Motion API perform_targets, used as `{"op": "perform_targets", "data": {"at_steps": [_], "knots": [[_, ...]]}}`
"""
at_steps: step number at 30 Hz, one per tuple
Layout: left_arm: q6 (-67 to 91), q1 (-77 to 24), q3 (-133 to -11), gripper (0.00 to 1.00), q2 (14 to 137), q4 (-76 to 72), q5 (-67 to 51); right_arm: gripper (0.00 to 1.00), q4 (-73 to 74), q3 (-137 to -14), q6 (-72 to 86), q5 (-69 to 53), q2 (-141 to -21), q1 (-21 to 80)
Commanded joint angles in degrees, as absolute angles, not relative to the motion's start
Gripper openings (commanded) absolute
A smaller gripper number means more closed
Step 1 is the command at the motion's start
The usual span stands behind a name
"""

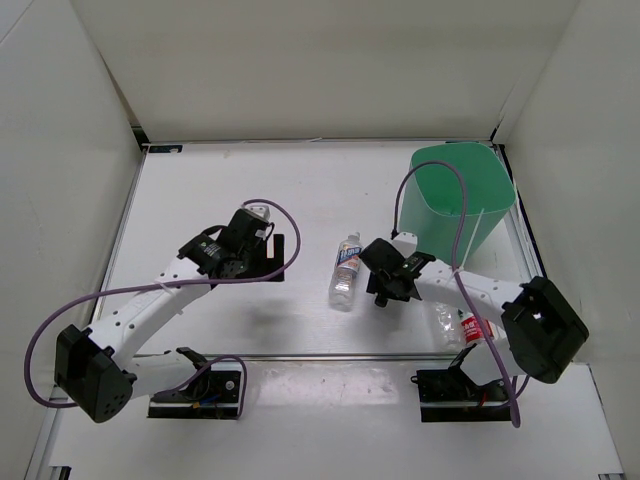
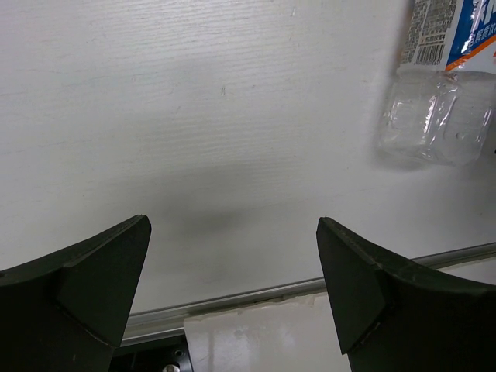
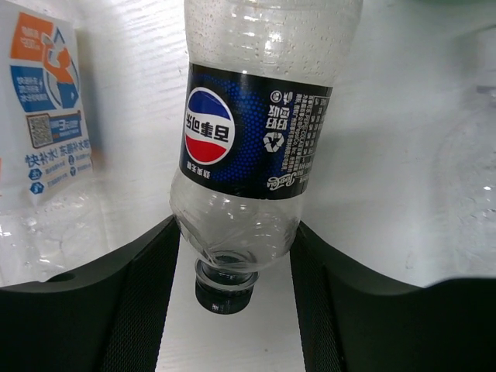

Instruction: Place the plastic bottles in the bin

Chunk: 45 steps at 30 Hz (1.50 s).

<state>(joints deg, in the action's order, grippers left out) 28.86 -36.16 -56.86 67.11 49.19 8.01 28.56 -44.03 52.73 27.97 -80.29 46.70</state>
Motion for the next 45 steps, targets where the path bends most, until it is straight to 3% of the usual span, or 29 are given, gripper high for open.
{"op": "perform_targets", "data": {"at_steps": [1, 13, 23, 29, 35, 40, 45], "knots": [[29.62, -36.04, -56.34, 1.0, 64.86, 47.81, 9.32, 0.25, 33.13, -47.37, 52.47, 29.09, -79.98, 47.11], [30.67, -36.04, -55.72, 1.0, 63.72, 44.92, 11.78, 0.06, 48.76, -55.71, 51.77, 26.2, -70.5, 55.81], [30.67, -36.04, -55.2, 1.0, 65.39, 42.63, 11.78, 0.01, 56.68, -64.24, 50.46, 25.14, -64.07, 56.87], [30.67, -36.04, -55.72, 1.0, 66.62, 42.1, 11.78, 0.01, 61.69, -80.57, 47.03, 31.01, -64.25, 56.87], [30.67, -36.04, -56.95, 1.0, 69.43, 40.96, 11.07, 0.01, 60.83, -94.38, 38.43, 34.72, -69.16, 44.94], [29.45, -36.04, -62.39, 1.0, 73.47, 40.43, 8.35, 0.01, 55.12, -95.71, 34.99, 26.38, -71.1, 28.52], [26.9, -36.04, -66.88, 1.0, 78.21, 38.5, 5.19, 0.01, 51.16, -94.22, 31.38, 18.82, -75.23, 18.57]]}}
